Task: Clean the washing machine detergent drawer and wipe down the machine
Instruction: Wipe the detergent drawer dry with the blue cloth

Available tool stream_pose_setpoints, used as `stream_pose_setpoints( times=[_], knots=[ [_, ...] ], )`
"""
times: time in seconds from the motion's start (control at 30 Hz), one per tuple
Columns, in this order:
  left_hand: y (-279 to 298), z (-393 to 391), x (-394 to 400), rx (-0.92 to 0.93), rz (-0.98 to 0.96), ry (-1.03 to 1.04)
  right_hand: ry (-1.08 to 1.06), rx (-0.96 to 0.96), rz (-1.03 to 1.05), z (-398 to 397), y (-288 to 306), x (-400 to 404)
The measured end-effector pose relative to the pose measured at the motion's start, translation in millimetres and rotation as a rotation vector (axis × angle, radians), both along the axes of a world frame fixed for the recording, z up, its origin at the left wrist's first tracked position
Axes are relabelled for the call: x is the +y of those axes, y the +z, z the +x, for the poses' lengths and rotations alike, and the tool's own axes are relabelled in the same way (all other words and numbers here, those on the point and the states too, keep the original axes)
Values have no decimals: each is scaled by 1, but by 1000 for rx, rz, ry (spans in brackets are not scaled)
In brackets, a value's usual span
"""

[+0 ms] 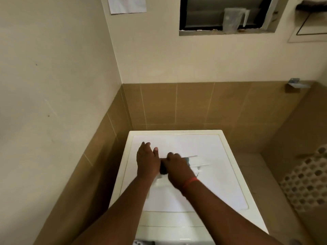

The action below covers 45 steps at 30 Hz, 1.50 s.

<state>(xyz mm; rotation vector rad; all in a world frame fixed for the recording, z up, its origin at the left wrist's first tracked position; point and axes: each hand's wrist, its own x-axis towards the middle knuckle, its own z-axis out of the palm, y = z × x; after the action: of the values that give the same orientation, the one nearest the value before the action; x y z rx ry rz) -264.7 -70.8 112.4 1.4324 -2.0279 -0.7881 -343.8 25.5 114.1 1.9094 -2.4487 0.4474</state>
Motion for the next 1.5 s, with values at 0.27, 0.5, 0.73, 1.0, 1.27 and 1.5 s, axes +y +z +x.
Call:
stream_pose_setpoints(
  times=[0.27, 0.5, 0.73, 1.0, 1.27, 1.5],
  knots=[
    [-16, 6, -5, -137, -58, -53, -252, 11, 30, -66, -18, 59],
    [-14, 3, -6, 39, 47, -58, -140, -161, -80, -1, -19, 12],
    [-8, 5, -4, 22, 67, -53, 6, -98, -20, -6, -11, 3],
    [-5, 3, 1, -62, 74, -38, -60, -231, 64, -4, -4, -5],
    [-3, 3, 4, -106, 51, -8, -220, -331, 17, -58, -3, 44],
    [-5, 0, 4, -17, 87, -1, -51, -420, -68, -9, -3, 20]
  ],
)
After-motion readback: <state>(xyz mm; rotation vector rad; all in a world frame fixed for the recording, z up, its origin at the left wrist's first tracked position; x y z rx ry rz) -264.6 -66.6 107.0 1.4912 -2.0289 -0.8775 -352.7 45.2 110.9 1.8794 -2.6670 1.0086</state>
